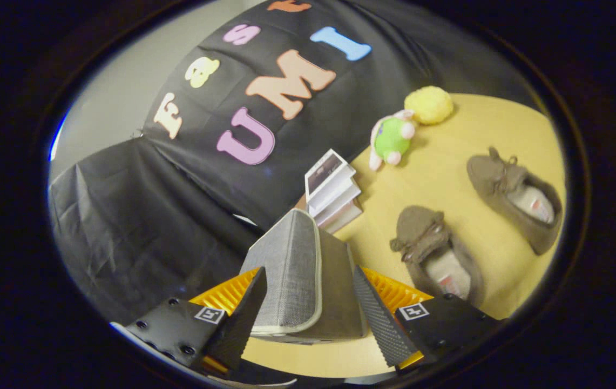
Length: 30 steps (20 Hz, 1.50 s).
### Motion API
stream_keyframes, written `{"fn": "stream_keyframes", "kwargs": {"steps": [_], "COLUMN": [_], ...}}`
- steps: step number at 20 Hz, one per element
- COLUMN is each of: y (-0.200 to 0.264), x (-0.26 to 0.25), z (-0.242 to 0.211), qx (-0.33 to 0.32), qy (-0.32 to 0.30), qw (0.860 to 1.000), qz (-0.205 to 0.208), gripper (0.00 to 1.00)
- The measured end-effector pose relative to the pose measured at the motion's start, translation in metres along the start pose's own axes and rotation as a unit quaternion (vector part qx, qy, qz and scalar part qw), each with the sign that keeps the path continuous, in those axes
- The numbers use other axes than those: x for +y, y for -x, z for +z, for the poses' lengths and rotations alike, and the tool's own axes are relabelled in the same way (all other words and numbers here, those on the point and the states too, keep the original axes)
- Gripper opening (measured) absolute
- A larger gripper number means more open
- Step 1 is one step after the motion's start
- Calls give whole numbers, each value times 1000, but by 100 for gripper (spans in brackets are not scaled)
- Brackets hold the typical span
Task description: Open the storage box then place both shoes into the box .Put the left shoe in first, then the right shoe, with the right side of both shoes facing outward in a uniform manner.
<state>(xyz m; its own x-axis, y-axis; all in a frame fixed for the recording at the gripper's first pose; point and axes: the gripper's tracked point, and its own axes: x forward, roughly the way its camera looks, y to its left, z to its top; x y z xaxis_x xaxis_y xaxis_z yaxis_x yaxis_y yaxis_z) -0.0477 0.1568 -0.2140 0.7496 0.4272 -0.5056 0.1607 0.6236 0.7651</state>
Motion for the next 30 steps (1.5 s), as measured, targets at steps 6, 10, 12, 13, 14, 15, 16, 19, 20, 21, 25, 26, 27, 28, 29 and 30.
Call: {"fn": "stream_keyframes", "kwargs": {"steps": [6, 10, 12, 13, 14, 15, 16, 19, 20, 21, 25, 26, 27, 28, 29, 30], "y": [-12, -16, -17, -19, -20, -21, -21, -20, -22, -22, -19, -18, -17, -16, -14, -15], "x": [-5, 1, 0, -1, -1, -2, 0, 10, 9, 10, 13, 13, 14, 15, 16, 13], "z": [-32, -48, -52, -54, -58, -61, -61, -58, -58, -58, -59, -59, -60, -58, -59, -58], "qx": [48, 81, 89, 93, 99, 107, 110, 116, 118, 120, 140, 144, 149, 151, 155, 156], "qy": [-93, -183, -205, -213, -220, -224, -234, -264, -263, -262, -249, -244, -239, -238, -239, -237], "qw": [994, 979, 973, 971, 969, 967, 964, 955, 955, 955, 955, 956, 956, 956, 954, 955], "qz": [19, 47, 49, 49, 49, 50, 56, 76, 75, 75, 74, 75, 79, 83, 88, 85], "gripper": [99, 98, 98, 98, 98, 98, 98, 90, 87, 85, 74, 71, 68, 66, 63, 60]}}
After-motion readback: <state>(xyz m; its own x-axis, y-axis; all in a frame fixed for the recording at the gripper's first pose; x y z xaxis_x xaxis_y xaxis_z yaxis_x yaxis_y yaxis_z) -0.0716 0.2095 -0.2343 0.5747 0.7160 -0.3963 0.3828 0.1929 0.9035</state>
